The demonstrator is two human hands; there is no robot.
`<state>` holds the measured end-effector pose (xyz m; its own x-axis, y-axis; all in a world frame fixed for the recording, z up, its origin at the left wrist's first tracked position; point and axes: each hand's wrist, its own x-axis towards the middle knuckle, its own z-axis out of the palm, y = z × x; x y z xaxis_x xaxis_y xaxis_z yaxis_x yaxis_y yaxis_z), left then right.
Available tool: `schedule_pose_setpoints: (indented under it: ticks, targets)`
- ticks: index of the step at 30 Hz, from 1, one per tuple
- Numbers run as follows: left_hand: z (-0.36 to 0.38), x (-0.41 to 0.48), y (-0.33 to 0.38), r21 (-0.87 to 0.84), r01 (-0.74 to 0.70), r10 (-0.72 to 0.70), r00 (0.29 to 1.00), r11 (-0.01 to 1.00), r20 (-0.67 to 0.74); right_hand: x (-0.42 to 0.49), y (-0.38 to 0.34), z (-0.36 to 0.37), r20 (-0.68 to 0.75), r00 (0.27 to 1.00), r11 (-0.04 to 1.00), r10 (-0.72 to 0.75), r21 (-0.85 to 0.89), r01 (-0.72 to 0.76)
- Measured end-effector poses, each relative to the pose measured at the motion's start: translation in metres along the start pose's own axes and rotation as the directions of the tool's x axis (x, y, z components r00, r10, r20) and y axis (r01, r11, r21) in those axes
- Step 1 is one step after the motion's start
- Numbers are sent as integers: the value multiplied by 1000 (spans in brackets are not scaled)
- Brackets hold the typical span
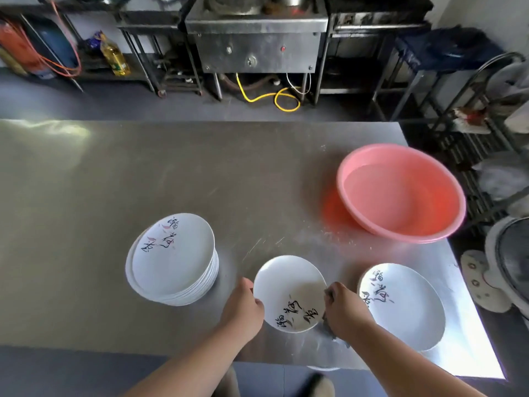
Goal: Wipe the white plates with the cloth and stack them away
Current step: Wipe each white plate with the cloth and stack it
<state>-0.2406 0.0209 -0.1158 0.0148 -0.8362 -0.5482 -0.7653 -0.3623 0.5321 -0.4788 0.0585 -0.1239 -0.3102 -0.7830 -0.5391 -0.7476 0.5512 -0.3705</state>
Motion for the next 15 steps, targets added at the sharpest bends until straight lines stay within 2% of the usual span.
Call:
schedule_pose_setpoints:
  ticks: [3,6,9,11,13,15]
  targets:
    - [9,4,-15,5,-66,66,996,998,-68,0,3,-1,-3,1000,1000,-22,4,22]
    - [13,6,-26,68,-194,202,970,979,-133,2,1,-14,-162,987,995,-11,96,27]
    - [18,10,-42,350,-328,390,913,877,-120,2,-9,-23,-262,961,972,-86,189,138]
    - [22,15,-57,479,-433,501,865,763,-16,-1,-20,-16,-307,915,942,-262,123,312]
    - [27,22,-72,525,-520,574,816,673,72,-3,-29,6,-226,873,897,-431,-2,442]
    - [32,27,-80,538,-557,624,778,633,71,-6,-32,35,-34,873,862,-486,-183,473]
